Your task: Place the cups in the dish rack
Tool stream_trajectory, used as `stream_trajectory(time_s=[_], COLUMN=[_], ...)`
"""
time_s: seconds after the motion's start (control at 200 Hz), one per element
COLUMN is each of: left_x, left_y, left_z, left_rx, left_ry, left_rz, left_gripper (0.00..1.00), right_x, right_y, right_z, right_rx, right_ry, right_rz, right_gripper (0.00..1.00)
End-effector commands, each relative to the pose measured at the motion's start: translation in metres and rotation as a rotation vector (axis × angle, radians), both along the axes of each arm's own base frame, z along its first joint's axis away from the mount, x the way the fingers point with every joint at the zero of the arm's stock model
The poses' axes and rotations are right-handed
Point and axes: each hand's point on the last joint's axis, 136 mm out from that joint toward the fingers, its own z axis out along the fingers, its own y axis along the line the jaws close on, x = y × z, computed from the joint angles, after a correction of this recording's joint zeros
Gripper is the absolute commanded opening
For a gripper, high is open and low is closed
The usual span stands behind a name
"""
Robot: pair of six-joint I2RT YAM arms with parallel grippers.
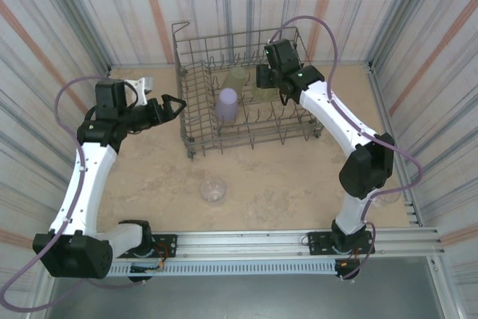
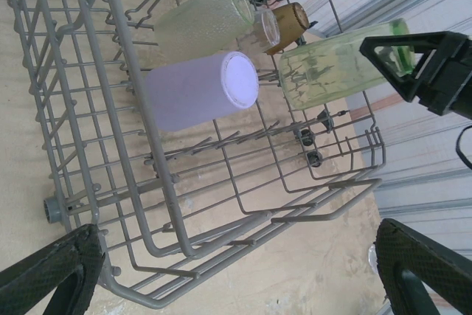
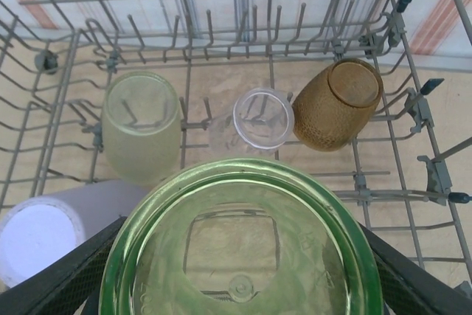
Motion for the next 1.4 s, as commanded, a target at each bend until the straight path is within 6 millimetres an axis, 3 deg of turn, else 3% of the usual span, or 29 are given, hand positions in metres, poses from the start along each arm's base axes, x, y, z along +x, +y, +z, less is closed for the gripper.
stream_trajectory(time_s=[0.0,0.13,0.17,0.456,1.393], left_x=[-0.007,-0.009,-0.009,-0.01,-0.015], left_y=[-0.002,-0.002,-0.002,-0.001,0.0], left_z=[0.005,0.004,0.003,-0.001,-0.002], left_rx=[-0.033,-0.029,-0.026,-0.027,-0.001], left_ry=[-0.014,-0.011,-0.011,-0.004,-0.001], left_rz=[-0.009,-0.01,-0.01,-0.007,-0.012], left_gripper=[0.99,0.99,0.99,0.99,0.99], right_x=[0.01,0.015,0.019,0.03,0.047], right_y=[0.003,0.007,0.01,0.017,0.027], right_z=[0.005,-0.005,0.007,-0.004,-0.063], right_rx=[-0.029,-0.033,-0.014,-0.02,-0.056], right_ry=[-0.02,-0.005,-0.032,-0.019,0.08], right_rz=[-0.007,-0.003,-0.003,0.001,0.001], right_gripper=[0.47,0.47,0.47,0.47,0.47])
